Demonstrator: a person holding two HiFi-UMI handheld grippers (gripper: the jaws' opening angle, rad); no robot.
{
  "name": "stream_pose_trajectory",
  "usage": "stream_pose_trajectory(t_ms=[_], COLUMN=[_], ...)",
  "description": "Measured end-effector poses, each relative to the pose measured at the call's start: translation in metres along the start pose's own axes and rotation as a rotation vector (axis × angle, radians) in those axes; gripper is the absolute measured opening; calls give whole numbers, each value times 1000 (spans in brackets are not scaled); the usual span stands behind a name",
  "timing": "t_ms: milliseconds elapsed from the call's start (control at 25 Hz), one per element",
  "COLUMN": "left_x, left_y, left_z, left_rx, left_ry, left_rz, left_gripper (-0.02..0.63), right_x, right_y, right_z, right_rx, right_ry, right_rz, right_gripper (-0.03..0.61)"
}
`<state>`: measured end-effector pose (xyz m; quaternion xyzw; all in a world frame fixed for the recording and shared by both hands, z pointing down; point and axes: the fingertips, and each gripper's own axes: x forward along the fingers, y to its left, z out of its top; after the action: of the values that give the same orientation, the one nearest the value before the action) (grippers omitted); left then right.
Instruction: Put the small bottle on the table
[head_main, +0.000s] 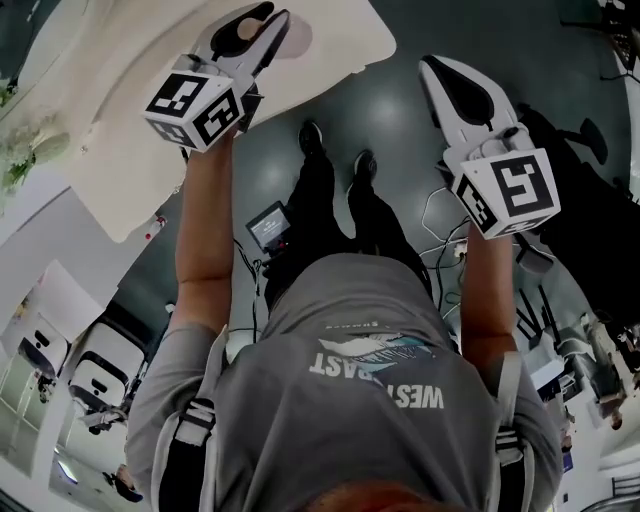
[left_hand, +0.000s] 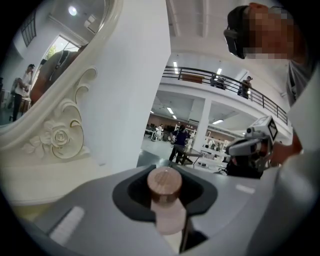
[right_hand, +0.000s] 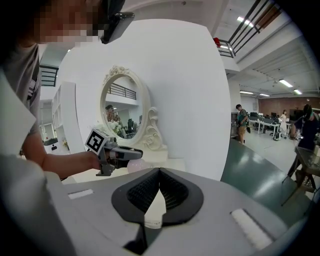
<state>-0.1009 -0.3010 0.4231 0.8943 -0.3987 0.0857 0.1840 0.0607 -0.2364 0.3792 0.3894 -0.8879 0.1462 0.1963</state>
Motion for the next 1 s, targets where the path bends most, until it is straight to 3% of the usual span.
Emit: stream_pose_trajectory(t_ms=[440, 1000], left_x=[45, 85], left_y=[49, 85], left_z=[-53, -87], left_rx=[-32, -59], left_ry=[80, 138], left_rz=[27, 40], left_gripper=[92, 92], right_x=[33, 49], right_y=[-14, -21], right_z=[-32, -56], right_rx=[35, 66], right_ry=[53, 96], right_rz=[-12, -18], right_gripper=[4, 5])
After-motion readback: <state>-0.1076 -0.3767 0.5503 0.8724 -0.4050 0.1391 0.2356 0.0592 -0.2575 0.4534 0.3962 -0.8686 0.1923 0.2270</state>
